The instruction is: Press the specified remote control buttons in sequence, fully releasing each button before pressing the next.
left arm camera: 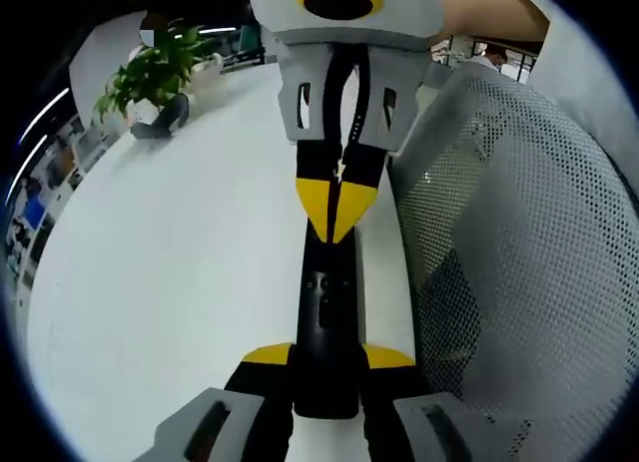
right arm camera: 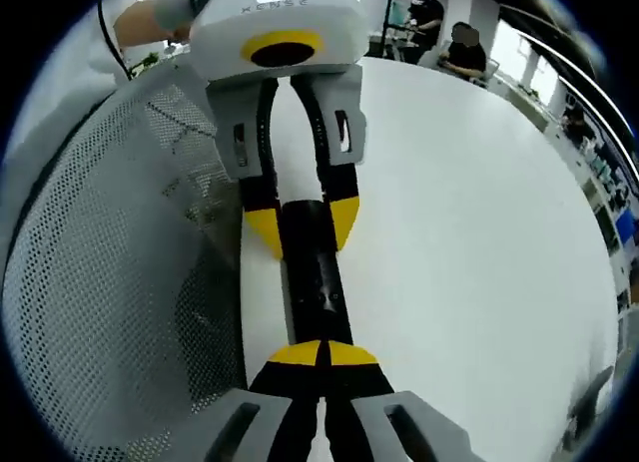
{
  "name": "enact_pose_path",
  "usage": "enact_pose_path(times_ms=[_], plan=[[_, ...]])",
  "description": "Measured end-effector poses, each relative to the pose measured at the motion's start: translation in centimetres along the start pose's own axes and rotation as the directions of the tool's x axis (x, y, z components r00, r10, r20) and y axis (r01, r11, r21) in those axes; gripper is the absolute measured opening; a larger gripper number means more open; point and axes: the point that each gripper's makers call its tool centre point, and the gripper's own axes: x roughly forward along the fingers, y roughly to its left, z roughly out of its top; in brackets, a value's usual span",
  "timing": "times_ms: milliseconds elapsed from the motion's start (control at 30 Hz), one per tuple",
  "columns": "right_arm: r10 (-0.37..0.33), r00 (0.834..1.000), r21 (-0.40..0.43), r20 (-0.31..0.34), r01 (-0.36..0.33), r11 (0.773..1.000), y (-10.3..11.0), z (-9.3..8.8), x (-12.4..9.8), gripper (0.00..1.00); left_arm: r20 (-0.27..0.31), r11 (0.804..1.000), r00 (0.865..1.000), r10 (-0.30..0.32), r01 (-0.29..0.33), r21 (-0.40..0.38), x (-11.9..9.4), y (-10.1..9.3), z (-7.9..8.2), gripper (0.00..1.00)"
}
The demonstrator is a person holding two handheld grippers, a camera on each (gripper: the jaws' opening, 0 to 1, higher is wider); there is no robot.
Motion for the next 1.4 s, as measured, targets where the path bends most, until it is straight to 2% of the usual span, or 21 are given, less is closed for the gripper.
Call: enact_pose_path(times_ms=[233,300,333,367,433,467,533,600,667,700,833,867,933,1067,1133,1167,1200,1333,1400], plan=[[-0.013,0.998,-0.062,-0.063,0.009,0.998,-0.1,0.0,0.3,0.00,0.001,1.000,1.000,0.001,-0.001,-0.003,0.0,0.0,0.0,0.24],[-0.016,0.997,-0.057,-0.072,0.012,0.998,-0.3,0.0,0.4,0.00,0.001,1.000,1.000,0.001,-0.001,-0.002,0.0,0.0,0.0,0.24],[-0.016,0.997,-0.023,-0.070,0.014,1.000,-0.3,-0.1,0.4,0.00,0.002,1.000,1.000,0.001,-0.001,-0.002,0.0,0.0,0.0,0.24],[-0.014,0.998,0.012,-0.057,0.015,1.000,-0.3,-0.1,0.3,0.00,0.003,1.000,1.000,0.000,0.000,-0.002,0.0,0.0,0.0,0.24],[-0.001,1.000,0.092,0.011,0.000,0.996,-0.3,0.1,0.2,0.00,0.005,1.000,1.000,0.000,0.000,-0.002,0.0,0.0,0.0,0.24],[0.010,0.998,0.136,0.067,-0.019,0.991,-0.3,0.2,0.0,0.00,0.006,1.000,1.000,0.000,0.000,-0.002,0.0,0.0,0.0,0.24],[-0.006,0.991,0.242,0.136,-0.027,0.970,-0.4,0.1,-0.4,0.00,0.007,1.000,1.000,0.000,0.000,-0.003,-0.1,0.0,0.0,0.24],[-0.028,0.983,0.216,0.181,-0.012,0.976,-0.4,0.4,-0.8,0.02,0.010,1.000,1.000,0.000,0.000,-0.004,-0.1,0.0,0.0,0.24],[-0.061,0.983,0.235,0.173,0.019,0.972,-0.7,-0.1,-1.0,0.07,0.013,1.000,1.000,0.001,0.000,-0.006,0.0,0.0,0.0,0.24],[-0.062,0.981,0.227,0.183,0.019,0.974,-0.6,-0.1,-0.9,0.11,0.014,1.000,1.000,0.001,-0.001,-0.006,0.0,0.0,0.0,0.24],[-0.040,0.981,0.175,0.192,0.006,0.985,-0.4,0.4,-0.4,0.12,0.019,1.000,1.000,0.000,0.000,-0.005,-0.1,0.0,0.0,0.24],[-0.037,0.982,0.166,0.187,0.006,0.986,-0.5,0.3,-0.2,0.11,0.019,1.000,1.000,0.000,0.000,-0.004,-0.1,0.0,0.0,0.24],[-0.003,0.988,0.095,0.152,-0.011,0.995,-0.4,0.0,0.2,0.08,0.019,1.000,1.000,0.000,0.000,-0.004,-0.1,0.0,0.0,0.24],[0.023,0.991,-0.043,0.130,-0.018,0.999,-0.2,0.3,0.3,0.07,0.026,1.000,1.000,0.000,0.000,-0.006,-0.1,0.0,0.0,0.24],[0.033,0.993,-0.035,0.117,-0.029,0.999,-0.3,0.3,0.4,0.07,0.029,1.000,1.000,0.000,0.000,-0.006,-0.1,0.0,0.0,0.24],[0.042,0.994,-0.015,0.098,-0.041,0.999,-0.4,0.3,0.4,0.07,0.029,1.000,1.000,0.000,0.000,-0.006,-0.1,0.0,0.0,0.24],[0.056,0.996,-0.091,0.066,-0.049,0.995,-0.3,0.2,0.5,0.07,0.030,1.000,1.000,0.000,0.000,-0.006,-0.1,0.0,0.0,0.24],[0.088,0.996,-0.201,-0.012,-0.088,0.976,-0.1,0.3,0.6,0.07,0.034,1.000,0.999,0.001,-0.001,-0.008,-0.1,0.0,0.0,0.24],[0.100,0.993,-0.206,-0.058,-0.110,0.972,-0.1,0.3,0.7,0.07,0.036,1.000,0.999,0.001,-0.001,-0.009,-0.1,0.0,0.0,0.24]])
